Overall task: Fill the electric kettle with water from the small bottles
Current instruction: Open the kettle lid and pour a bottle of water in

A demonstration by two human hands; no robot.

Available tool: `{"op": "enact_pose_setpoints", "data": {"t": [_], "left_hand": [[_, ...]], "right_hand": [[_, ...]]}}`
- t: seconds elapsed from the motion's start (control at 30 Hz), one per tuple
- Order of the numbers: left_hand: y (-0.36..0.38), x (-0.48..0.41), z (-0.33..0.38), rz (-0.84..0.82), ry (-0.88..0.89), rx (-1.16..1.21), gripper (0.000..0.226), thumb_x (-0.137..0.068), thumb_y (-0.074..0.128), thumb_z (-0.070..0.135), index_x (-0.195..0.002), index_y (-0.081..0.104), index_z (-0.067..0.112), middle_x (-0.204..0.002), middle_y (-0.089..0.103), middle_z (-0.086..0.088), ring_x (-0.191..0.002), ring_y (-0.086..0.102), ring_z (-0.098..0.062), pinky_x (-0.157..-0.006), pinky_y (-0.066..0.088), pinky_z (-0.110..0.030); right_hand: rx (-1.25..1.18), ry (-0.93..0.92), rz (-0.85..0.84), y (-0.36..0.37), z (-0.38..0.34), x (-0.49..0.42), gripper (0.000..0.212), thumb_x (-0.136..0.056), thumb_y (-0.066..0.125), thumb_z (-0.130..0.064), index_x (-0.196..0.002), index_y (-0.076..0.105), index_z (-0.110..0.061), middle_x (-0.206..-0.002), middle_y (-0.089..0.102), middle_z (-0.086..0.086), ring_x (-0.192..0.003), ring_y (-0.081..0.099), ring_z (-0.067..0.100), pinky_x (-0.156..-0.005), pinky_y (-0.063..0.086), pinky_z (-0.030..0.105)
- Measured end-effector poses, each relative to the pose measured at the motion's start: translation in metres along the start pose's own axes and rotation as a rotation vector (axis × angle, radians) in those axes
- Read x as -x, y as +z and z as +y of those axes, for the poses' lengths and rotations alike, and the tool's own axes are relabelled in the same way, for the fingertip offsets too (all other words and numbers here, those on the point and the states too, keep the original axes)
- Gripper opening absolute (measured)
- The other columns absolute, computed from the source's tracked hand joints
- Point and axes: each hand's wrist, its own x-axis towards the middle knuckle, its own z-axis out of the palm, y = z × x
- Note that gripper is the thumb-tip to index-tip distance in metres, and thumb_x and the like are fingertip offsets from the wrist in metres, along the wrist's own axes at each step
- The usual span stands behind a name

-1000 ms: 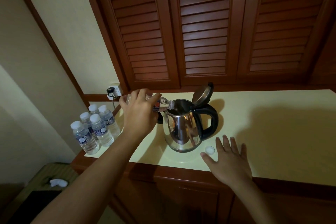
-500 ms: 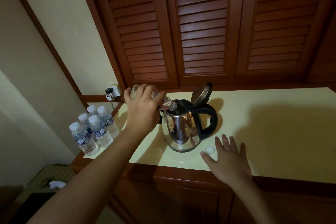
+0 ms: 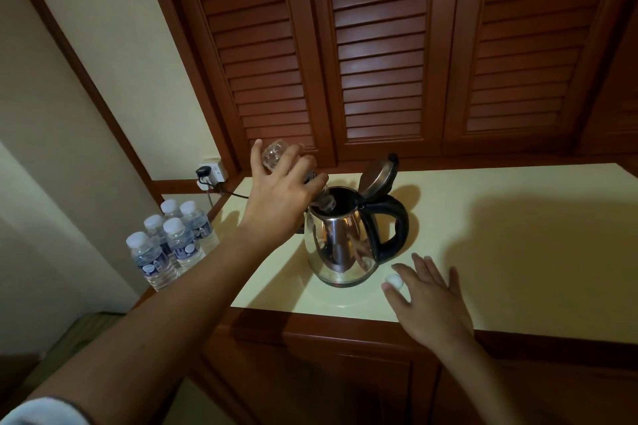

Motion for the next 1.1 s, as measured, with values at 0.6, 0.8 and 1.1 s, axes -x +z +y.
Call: {"op": "enact_pose_setpoints", "data": {"t": [0.6,0.8,1.1], "left_hand": [[-0.006,0.01,-0.001,-0.07,-0.128,-0.025,0.067,-0.084,0.077,0.047,-0.146,0.058,0.029,-0.127,0.062,-0.003,-0.119,0.056,-0.033,-0.107,0.031,-0.075],[0.001,0.04,0.006,-0.068,-0.384,0.323,0.068,-0.092,0.061,0.065,-0.147,0.057,0.025,-0.129,0.068,-0.001,-0.118,0.062,-0.027,-0.098,0.048,-0.053],[0.01,0.134,0.062,-0.147,-0.46,1.321,0.055,-0.086,0.074,0.053,-0.138,0.058,0.044,-0.123,0.062,0.018,-0.11,0.064,-0.002,-0.089,0.058,-0.028]], "right_hand": [[-0.152,-0.113,0.249,0.003,0.008,0.008,0.045,-0.096,0.04,-0.058,-0.114,0.068,-0.026,-0.106,0.068,-0.009,-0.099,0.055,0.017,-0.098,0.044,0.04],[-0.277,-0.14,0.231,-0.009,0.002,0.019,0.044,-0.095,0.048,-0.06,-0.113,0.069,-0.026,-0.098,0.062,-0.014,-0.096,0.053,0.011,-0.086,0.048,0.034],[-0.496,-0.165,0.001,-0.063,-0.049,0.037,0.036,-0.093,0.068,-0.045,-0.125,0.066,-0.028,-0.113,0.062,-0.015,-0.107,0.058,0.006,-0.093,0.045,0.029]]}}
